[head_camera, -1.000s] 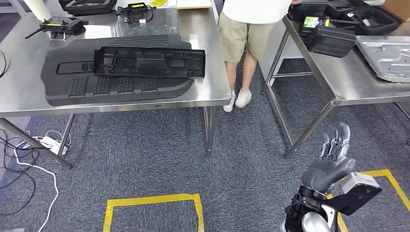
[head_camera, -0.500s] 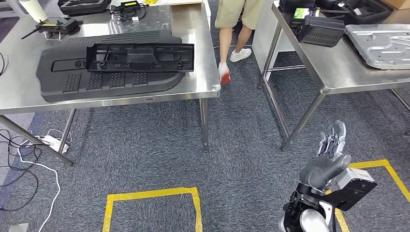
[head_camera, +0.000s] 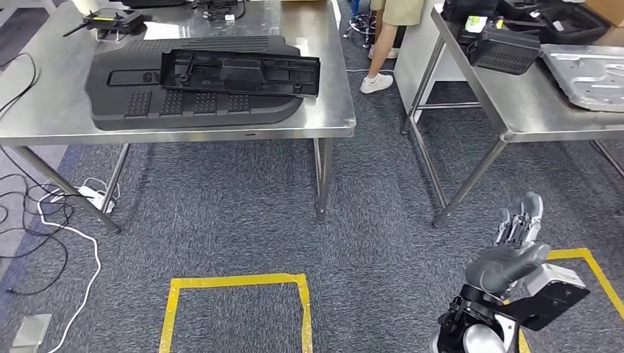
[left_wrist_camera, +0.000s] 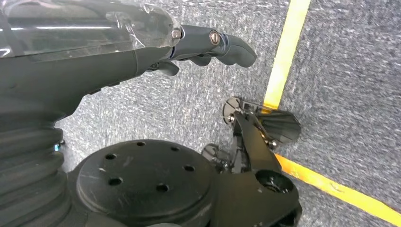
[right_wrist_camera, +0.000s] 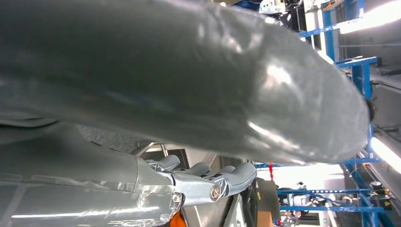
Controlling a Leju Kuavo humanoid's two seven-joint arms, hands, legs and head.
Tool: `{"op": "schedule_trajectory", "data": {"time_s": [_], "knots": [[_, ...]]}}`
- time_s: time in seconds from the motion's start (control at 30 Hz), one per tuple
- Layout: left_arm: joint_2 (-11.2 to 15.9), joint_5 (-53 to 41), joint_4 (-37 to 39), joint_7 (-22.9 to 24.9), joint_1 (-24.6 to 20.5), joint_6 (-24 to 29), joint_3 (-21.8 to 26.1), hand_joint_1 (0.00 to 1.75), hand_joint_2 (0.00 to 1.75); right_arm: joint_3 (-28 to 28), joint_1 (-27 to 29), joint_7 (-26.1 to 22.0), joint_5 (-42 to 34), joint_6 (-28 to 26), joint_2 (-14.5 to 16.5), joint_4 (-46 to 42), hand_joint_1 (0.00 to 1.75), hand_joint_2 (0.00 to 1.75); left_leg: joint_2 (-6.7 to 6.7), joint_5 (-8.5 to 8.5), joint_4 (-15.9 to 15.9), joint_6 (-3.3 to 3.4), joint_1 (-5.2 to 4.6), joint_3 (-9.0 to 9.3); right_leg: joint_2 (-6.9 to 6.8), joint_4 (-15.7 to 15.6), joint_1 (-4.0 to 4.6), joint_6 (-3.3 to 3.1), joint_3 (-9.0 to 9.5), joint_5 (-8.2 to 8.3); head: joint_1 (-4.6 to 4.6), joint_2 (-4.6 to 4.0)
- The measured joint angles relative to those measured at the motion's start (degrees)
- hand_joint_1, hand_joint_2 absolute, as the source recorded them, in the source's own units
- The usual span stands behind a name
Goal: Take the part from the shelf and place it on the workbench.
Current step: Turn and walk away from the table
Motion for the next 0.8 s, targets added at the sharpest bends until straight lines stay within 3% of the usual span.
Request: {"op": "schedule_trajectory", "data": {"time_s": [0.07, 0.1, 0.2, 0.27, 0.33, 0.37, 0.4, 0.43, 0.47, 0.53, 0.6, 0.7, 0.73, 0.8], "knots": [[0.0, -0.01, 0.0, 0.16, -0.05, -0.01, 0.0, 0.0, 1.75, 0.01, -0.32, 0.07, 0.01, -0.02, 0.0, 0.04, 0.0, 0.0, -0.02, 0.38, 0.2, -0.47, -0.1, -0.38, 0.1, -7.26, 0.32, -0.68, 4.22, 1.49, 0.38, 0.0], [0.0, -0.02, 0.0, 0.2, -0.07, -0.01, 0.0, 0.0, 1.75, 0.02, -0.43, 0.07, 0.01, -0.07, 0.0, 0.04, 0.0, 0.0, -0.02, 0.65, 0.2, -0.79, -0.06, -0.49, 0.15, -8.85, 0.53, -0.92, 4.97, 1.56, 0.49, 0.0], [0.03, -0.03, 0.01, 0.24, -0.06, -0.01, 0.0, 0.0, 1.75, 0.02, -0.52, 0.03, -0.22, -0.41, 0.01, 0.05, 0.0, 0.0, -0.17, 1.17, 0.2, -1.84, 0.01, -0.69, 0.06, -9.91, 0.59, -1.61, 4.77, 2.51, 0.78, 0.0], [0.09, -0.04, 0.02, 0.19, -0.04, -0.02, 0.0, 0.0, 1.75, 0.02, -0.53, -0.05, -0.57, -0.69, 0.03, 0.05, 0.0, 0.0, -0.37, -1.5, 2.91, -2.45, -0.03, -1.79, -0.19, -10.56, 0.2, -2.29, 4.17, 3.56, 0.24, 0.0], [0.14, -0.05, 0.04, 0.28, -0.03, -0.04, 0.0, 0.0, 1.75, 0.01, -0.51, -0.1, -0.87, -0.96, 0.04, 0.1, 0.0, 0.0, -0.44, -6.37, 9.54, -2.88, 0.16, -4.07, -0.37, -10.39, 0.1, -2.67, 3.03, 4.26, -0.65, 0.0], [0.19, -0.07, 0.05, 0.41, -0.02, -0.04, 0.0, 0.0, 1.75, 0.01, -0.5, -0.13, -1.03, -1.11, 0.04, 0.15, 0.0, 0.0, -0.44, -8.05, 12.87, -3.05, 0.27, -4.96, -0.43, -10.11, 0.1, -2.71, 2.38, 4.5, -0.96, 0.0], [0.24, -0.08, 0.06, 0.55, -0.03, -0.04, 0.0, 0.0, 1.75, 0.0, -0.5, -0.17, -1.17, -1.26, 0.04, 0.21, 0.0, 0.0, -0.44, -8.69, 14.97, -3.18, 0.36, -5.2, -0.48, -9.75, 0.08, -2.66, 1.73, 4.7, -1.17, 0.0], [0.31, -0.08, 0.07, 0.64, -0.04, -0.03, 0.0, 0.0, 1.75, 0.0, -0.5, -0.25, -1.33, -1.39, 0.04, 0.26, 0.0, 0.0, -0.43, -8.16, 15.03, -3.29, 0.45, -4.45, -0.51, -9.33, 0.02, -2.57, 1.08, 4.87, -1.33, 0.0], [0.38, -0.08, 0.07, 0.65, -0.04, -0.03, 0.0, 0.0, 1.75, 0.0, -0.5, -0.32, -1.48, -1.49, 0.04, 0.31, 0.0, 0.0, -0.43, -6.77, 12.98, -3.39, 0.58, -2.73, -0.52, -8.87, -0.06, -2.46, 0.47, 5.0, -1.48, 0.0], [0.47, -0.03, 0.07, 0.38, -0.03, -0.02, 0.0, 0.0, 1.75, 0.0, -0.53, -0.44, -1.68, -1.56, 0.04, 0.34, 0.0, 0.0, -0.48, -4.25, 5.38, -3.52, 0.8, 2.0, -0.5, -7.75, -0.17, -2.05, -0.68, 5.14, -1.78, 0.0], [0.49, -0.03, 0.08, 0.15, -0.05, -0.01, 0.0, 0.0, 1.75, 0.03, -0.63, -0.51, -1.74, -1.57, 0.04, 0.36, 0.0, 0.0, -0.71, -3.56, 0.84, -3.12, 0.67, 4.16, -0.45, -6.94, -0.1, -1.34, -1.47, 5.42, -2.03, 0.0], [0.5, -0.06, 0.15, 0.2, -0.01, -0.02, 0.0, 0.0, 1.75, 0.09, -0.68, -0.63, -1.73, -1.89, 0.02, 0.39, 0.0, 0.0, -0.71, -3.01, 0.4, -1.77, 0.48, 3.5, -0.35, -6.61, -0.13, -0.18, -1.94, 5.9, -1.86, 0.0], [0.5, -0.07, 0.17, 0.22, -0.02, -0.06, 0.0, 0.0, 1.75, 0.11, -0.64, -0.65, -1.72, -2.04, -0.01, 0.4, 0.0, 0.0, -0.6, -2.61, 0.32, -1.19, 0.51, 3.16, -0.28, -6.01, -0.2, 0.11, -2.28, 5.16, -1.75, 0.0], [0.5, -0.09, 0.17, 0.24, -0.05, -0.16, 0.0, 0.0, 1.75, 0.14, -0.56, -0.67, -1.72, -2.22, -0.09, 0.4, 0.0, 0.0, -0.38, -1.73, 0.15, -0.2, 0.52, 2.23, -0.13, -1.89, -0.33, 0.51, -3.85, 1.25, -1.27, 0.0]]}}
